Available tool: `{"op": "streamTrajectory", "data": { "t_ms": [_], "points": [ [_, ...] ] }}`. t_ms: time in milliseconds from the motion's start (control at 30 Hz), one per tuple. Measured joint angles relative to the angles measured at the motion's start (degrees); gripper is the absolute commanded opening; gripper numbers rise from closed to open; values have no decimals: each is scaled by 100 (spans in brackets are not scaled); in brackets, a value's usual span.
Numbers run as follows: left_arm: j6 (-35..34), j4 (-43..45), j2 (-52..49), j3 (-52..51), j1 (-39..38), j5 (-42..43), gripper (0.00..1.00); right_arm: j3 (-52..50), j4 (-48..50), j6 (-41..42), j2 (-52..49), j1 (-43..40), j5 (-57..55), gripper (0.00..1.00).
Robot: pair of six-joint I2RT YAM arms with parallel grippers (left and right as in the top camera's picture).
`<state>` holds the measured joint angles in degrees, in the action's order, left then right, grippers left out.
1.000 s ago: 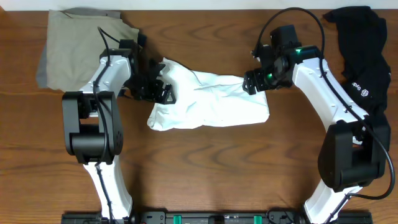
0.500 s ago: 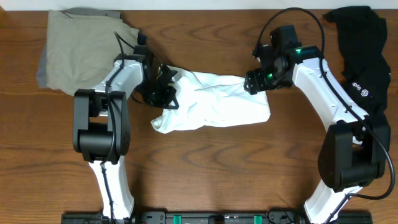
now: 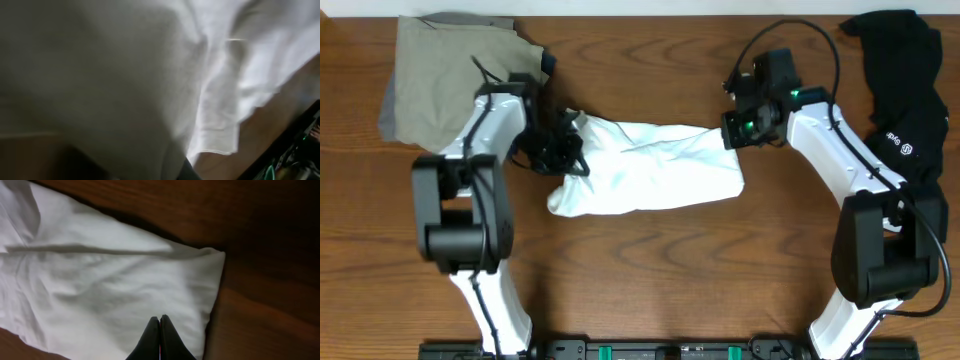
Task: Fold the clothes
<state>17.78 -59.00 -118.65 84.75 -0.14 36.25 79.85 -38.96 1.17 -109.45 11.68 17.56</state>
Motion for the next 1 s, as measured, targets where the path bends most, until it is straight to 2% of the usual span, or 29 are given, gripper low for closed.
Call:
{"op": "streamTrajectory", "data": {
  "t_ms": [200, 600, 733, 1000],
  "points": [
    [-20, -20, 654, 0, 26, 2, 6, -457, 546, 162, -94, 2, 378, 1],
    [-398, -17, 702, 0, -83, -2, 6, -684, 994, 358, -817, 101, 1010, 1],
    [-570, 98, 820, 26, -409, -22, 6, -643, 1021, 428, -890, 98, 1137, 1],
    [-1058, 1176, 1056, 142, -1624, -155, 6, -636, 1032, 455, -905, 98, 1182, 1]
  ]
}}
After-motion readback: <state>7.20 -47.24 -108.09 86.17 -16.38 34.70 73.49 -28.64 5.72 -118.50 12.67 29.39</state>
